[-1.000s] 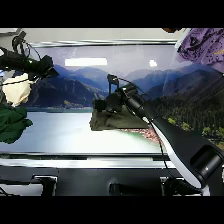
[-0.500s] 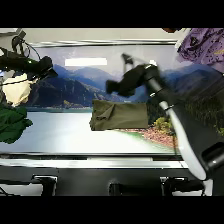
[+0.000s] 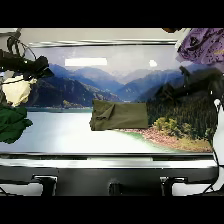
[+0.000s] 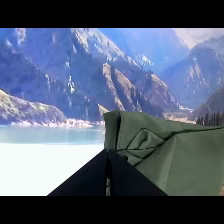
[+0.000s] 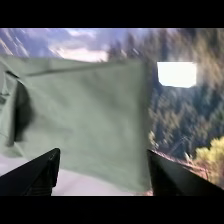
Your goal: Fold the clothes and pants, and hang the long-sleeved shirts on hangers.
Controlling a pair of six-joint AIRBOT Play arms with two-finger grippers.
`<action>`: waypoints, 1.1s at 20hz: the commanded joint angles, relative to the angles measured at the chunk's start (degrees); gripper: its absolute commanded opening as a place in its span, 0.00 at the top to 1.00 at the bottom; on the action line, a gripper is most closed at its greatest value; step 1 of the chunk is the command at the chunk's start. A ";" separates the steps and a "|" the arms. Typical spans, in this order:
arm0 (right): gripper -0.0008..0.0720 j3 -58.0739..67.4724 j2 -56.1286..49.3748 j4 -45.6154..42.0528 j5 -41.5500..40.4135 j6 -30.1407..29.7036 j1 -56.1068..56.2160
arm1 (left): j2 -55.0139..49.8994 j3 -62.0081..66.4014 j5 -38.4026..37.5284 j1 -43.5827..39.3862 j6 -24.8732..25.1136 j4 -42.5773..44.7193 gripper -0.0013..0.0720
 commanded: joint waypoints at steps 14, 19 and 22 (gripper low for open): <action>0.69 -16.55 -8.00 8.79 12.72 -11.54 5.44 | -0.02 0.02 0.00 0.04 -0.07 -0.02 0.96; 0.95 -8.00 -4.74 9.05 11.32 -6.91 4.57 | -0.02 0.02 0.00 0.04 -0.07 -0.04 0.96; 0.95 2.71 -4.55 7.63 9.94 0.83 2.34 | -0.02 0.02 0.00 0.04 -0.07 -0.04 0.96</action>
